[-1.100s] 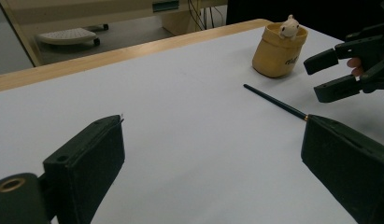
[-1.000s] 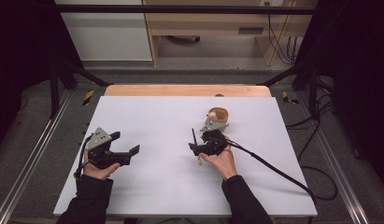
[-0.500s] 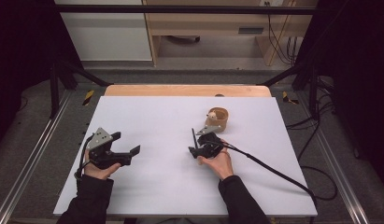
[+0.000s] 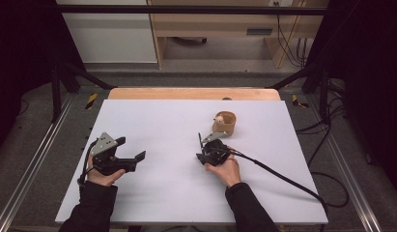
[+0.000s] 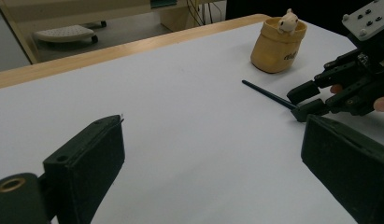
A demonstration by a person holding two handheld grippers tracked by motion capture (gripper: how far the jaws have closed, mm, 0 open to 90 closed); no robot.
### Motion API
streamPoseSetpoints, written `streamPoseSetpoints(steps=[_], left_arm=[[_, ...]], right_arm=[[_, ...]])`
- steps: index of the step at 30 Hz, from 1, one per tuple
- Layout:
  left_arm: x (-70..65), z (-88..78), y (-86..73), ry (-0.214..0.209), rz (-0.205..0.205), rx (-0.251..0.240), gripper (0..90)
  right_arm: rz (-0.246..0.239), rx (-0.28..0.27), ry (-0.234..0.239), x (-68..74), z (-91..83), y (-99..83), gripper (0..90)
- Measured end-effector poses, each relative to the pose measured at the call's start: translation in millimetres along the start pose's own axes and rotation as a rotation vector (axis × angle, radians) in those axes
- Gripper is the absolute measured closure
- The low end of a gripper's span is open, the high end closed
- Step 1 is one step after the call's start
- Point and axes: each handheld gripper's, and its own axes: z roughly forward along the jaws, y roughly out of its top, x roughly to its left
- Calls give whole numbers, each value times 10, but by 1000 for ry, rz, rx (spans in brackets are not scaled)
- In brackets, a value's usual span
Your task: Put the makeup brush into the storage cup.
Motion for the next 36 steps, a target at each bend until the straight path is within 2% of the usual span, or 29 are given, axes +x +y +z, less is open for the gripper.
streamPoseSetpoints(steps=[8,23,29,34,36], left_arm=[[-3,2,-1,0,-3,-2,56],[-5,0,0,-3,-2,-2,56],[-11,0,1,-5,3,-1,56],[-7,-3,1,-4,1,-4,57],[-7,-4,2,-4,0,-5,57]], right_arm=[[-13,4,16,3,-13,1,687],[-12,27,26,-11,-36,7,829],[-12,29,30,-14,-36,9,828],[-19,28,30,-15,-75,26,740],[-16,16,44,-28,-113,56,719]])
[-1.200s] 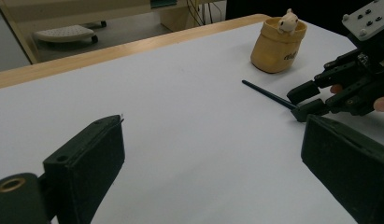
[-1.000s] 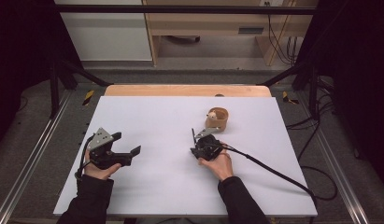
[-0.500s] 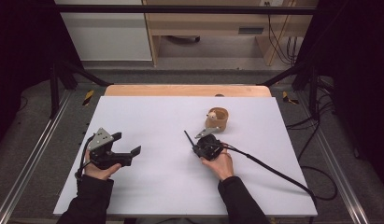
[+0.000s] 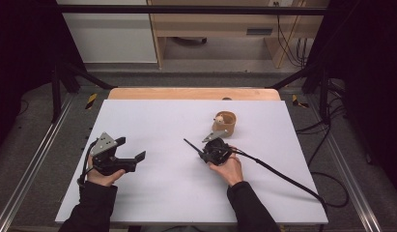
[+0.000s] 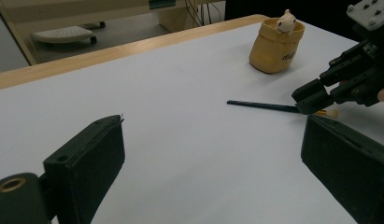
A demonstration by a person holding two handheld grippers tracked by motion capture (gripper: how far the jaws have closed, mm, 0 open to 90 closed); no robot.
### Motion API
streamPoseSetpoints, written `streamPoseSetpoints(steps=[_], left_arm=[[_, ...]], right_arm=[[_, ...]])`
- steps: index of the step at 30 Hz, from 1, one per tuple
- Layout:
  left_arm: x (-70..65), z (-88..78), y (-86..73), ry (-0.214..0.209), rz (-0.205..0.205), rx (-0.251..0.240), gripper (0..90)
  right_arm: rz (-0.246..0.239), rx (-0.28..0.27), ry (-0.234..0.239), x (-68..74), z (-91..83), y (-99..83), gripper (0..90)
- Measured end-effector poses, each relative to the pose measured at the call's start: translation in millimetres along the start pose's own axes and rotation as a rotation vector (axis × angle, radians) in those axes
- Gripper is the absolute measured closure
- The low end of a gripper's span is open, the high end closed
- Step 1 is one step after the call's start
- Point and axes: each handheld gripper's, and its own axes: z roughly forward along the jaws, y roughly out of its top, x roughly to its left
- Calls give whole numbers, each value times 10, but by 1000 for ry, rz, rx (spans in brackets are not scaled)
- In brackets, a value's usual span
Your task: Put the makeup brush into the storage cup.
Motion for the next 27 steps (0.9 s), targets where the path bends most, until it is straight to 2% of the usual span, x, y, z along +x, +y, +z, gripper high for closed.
streamPoseSetpoints(steps=[2,6,8,11,15,17,23,27], left_arm=[[4,-5,2,0,3,2,57],[7,-4,2,-1,3,3,58],[9,-4,1,0,2,2,57],[13,-9,1,-1,-1,1,57],[17,-12,2,-2,-5,-3,58],[19,-12,2,-1,-6,-4,58],[24,-11,2,-5,-8,-3,58],[25,-8,1,-6,-2,4,58]], right_arm=[[6,-12,10,-23,-56,42,686],[0,-16,1,-66,-145,121,647],[-16,-8,-12,-69,-191,192,612],[-29,22,9,-63,-214,346,562],[-44,74,2,-68,-148,450,534],[-41,102,15,-70,-91,473,535],[-66,202,25,-68,79,455,596],[-89,246,22,-84,156,418,635]])
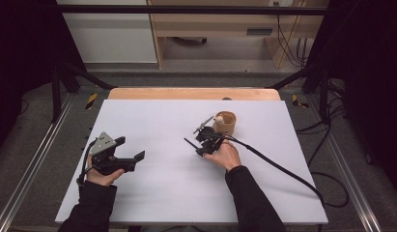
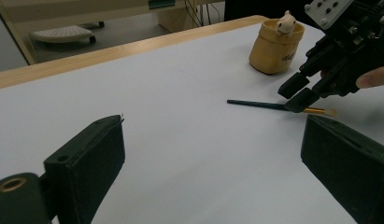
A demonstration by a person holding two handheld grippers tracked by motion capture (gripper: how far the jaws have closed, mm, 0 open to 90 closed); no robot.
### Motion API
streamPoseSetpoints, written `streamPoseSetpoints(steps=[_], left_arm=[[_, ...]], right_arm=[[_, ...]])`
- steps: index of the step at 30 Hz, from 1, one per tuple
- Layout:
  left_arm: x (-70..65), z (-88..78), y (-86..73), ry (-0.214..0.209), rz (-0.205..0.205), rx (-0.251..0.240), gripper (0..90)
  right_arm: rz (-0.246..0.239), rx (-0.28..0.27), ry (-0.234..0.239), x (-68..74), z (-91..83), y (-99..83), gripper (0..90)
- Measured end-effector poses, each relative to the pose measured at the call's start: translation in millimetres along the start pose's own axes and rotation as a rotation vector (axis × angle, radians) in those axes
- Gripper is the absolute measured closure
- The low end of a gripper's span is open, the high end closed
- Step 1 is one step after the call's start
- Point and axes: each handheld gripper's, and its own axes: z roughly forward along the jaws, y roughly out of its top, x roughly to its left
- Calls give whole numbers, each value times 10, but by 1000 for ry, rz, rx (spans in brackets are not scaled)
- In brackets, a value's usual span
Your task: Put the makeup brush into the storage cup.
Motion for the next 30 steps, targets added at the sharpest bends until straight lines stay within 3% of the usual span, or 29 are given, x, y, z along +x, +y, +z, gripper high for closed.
streamPoseSetpoints(steps=[18,30], left_arm=[[-2,10,-5,0,2,6,58],[-5,10,-3,2,7,7,59]], right_arm=[[7,23,17,-16,78,-21,825],[14,15,16,10,54,-29,833]])
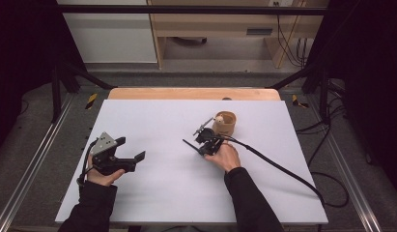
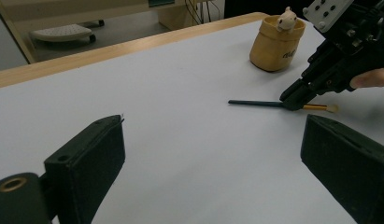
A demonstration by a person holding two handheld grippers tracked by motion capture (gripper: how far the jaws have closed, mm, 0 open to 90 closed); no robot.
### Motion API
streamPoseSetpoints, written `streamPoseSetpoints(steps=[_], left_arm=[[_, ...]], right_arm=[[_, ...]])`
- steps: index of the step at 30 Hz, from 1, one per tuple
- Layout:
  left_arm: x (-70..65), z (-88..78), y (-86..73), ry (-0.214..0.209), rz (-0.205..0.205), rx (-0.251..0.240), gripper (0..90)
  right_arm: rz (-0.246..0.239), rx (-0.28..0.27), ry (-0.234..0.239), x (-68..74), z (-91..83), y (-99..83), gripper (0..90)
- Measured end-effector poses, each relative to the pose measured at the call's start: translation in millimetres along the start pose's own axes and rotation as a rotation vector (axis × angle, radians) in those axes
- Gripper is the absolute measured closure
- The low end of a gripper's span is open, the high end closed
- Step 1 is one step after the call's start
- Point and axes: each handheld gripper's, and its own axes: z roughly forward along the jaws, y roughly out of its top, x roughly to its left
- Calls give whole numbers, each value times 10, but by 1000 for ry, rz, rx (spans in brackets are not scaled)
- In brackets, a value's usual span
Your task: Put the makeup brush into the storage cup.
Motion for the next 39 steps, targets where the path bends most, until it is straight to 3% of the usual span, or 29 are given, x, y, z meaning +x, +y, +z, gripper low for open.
streamPoseSetpoints(steps=[3,11,20,30,34,39], left_arm=[[-2,0,-2,1,2,2,59],[-1,-1,0,0,0,-1,59],[-19,-1,12,-5,13,4,60],[-109,-24,81,-26,53,2,59],[-169,-7,118,-42,83,13,59],[-255,20,169,-67,127,29,58]], right_arm=[[-18,-15,6,14,-29,0,834],[-4,-40,38,41,-148,16,834],[-20,-82,83,83,-394,11,833],[-77,-129,139,195,-686,-45,833],[-114,-124,159,267,-785,-99,833],[-126,-125,175,288,-851,-159,833]])
